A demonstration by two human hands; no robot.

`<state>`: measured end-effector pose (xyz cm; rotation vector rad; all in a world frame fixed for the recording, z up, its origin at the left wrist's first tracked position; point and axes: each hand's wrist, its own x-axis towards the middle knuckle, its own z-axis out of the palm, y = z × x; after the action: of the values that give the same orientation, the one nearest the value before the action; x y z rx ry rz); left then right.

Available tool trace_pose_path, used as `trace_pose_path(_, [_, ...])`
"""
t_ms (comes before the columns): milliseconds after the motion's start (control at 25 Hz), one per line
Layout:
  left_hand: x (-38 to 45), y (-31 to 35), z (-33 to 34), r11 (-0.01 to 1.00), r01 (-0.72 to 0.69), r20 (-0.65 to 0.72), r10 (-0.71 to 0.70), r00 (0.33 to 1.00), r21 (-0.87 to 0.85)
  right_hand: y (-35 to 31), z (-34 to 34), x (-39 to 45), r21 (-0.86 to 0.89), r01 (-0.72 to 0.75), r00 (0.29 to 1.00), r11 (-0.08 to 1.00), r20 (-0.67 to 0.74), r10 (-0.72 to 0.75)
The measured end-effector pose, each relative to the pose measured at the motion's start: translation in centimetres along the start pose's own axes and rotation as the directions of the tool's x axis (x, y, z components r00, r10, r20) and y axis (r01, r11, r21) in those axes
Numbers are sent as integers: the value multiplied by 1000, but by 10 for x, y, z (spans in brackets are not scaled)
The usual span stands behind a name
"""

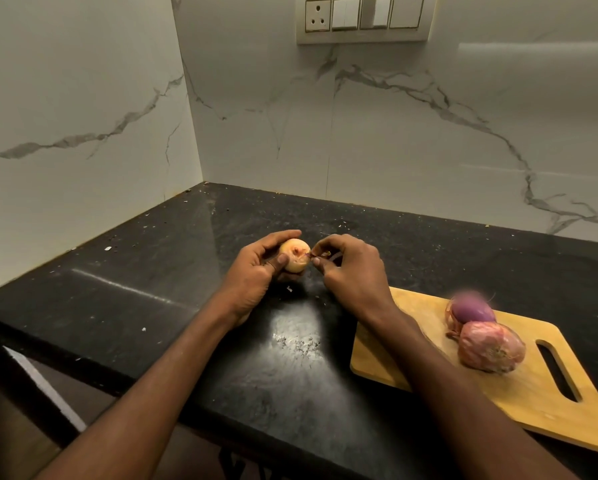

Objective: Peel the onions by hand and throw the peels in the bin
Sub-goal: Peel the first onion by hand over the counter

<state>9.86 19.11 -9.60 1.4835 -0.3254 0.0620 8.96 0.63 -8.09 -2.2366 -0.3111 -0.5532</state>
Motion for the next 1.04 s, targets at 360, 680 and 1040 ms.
trace_pose_path(360, [-5,4,2,1000,-22,44,21,999,22,-6,3,-1,27,97,990,995,-103,-94])
trace_pose_path(680, [-4,1,0,1000,-20,56,19,998,18,-4,3,0,1,78,996,997,-51,-78])
trace_pose_path(1040, [-1,-2,-3,1000,-12,66,14,998,-24,-3,6,0,5,123,991,992,-45,-122])
